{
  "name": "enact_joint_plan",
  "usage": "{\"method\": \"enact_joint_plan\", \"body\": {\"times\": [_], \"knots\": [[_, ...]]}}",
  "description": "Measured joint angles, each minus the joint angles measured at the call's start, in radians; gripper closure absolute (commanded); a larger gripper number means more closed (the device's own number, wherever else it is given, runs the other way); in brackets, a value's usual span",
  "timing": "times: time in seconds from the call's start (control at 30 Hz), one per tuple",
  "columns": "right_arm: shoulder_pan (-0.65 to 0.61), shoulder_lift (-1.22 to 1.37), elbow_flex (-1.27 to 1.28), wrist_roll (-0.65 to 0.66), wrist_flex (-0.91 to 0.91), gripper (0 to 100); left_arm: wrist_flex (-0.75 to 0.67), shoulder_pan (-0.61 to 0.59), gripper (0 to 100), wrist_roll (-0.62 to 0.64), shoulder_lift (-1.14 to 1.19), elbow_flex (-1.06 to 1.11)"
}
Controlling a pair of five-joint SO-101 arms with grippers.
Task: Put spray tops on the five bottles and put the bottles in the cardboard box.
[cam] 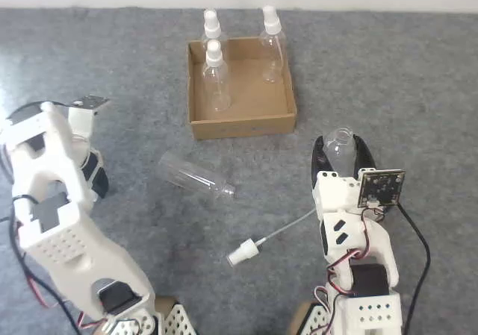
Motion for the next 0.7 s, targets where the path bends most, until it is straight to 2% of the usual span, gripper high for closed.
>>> {"method": "enact_joint_plan", "body": {"times": [0.27, 0.7], "knots": [[0.0, 0.0, 0.0, 0.0, 0.0, 98.0, 0.011, -0.015, 99, 0.0, -0.009, -0.005], [0.0, 0.0, 0.0, 0.0, 0.0, 98.0, 0.014, -0.043, 99, 0.0, -0.203, 0.061]]}}
